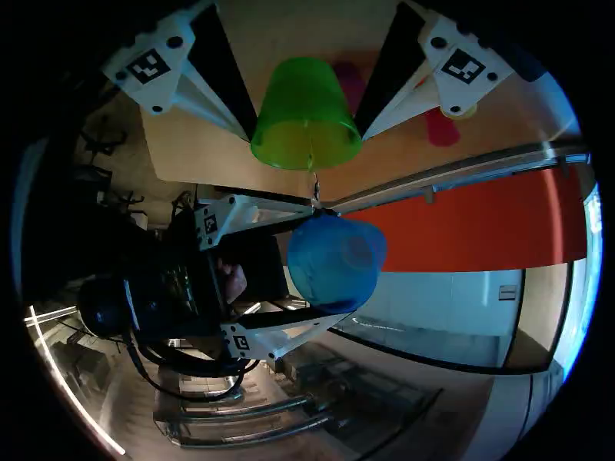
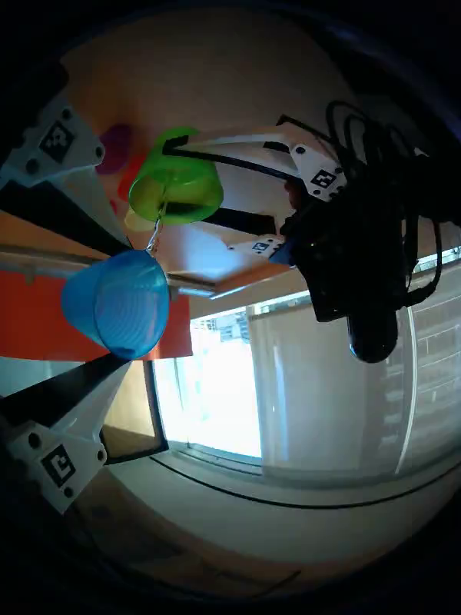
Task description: Pour water
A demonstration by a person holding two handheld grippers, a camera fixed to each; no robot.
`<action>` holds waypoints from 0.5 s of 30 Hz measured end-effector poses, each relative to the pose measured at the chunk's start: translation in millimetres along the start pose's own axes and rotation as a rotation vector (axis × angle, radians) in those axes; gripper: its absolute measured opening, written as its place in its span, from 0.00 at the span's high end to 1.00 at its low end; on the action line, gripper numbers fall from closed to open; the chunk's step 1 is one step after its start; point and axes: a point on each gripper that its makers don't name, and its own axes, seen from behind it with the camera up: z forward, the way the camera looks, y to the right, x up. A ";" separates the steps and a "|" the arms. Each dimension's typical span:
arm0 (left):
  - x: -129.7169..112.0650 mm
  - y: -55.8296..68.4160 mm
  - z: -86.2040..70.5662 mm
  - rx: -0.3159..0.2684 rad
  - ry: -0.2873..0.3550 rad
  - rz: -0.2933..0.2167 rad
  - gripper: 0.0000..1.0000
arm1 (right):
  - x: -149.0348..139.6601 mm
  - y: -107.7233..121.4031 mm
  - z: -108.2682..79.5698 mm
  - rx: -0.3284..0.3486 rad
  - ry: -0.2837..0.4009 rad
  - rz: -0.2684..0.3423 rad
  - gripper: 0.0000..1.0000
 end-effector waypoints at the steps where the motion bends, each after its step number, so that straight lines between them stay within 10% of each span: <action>1: 0.0 0.2 0.1 0.000 0.000 0.001 0.14 | -0.1 -0.3 0.1 0.000 -0.001 -0.004 0.08; 15: -1.9 3.9 1.3 -0.006 -0.003 0.002 0.14 | 3.3 -3.8 -0.6 -0.010 -0.008 -0.052 0.09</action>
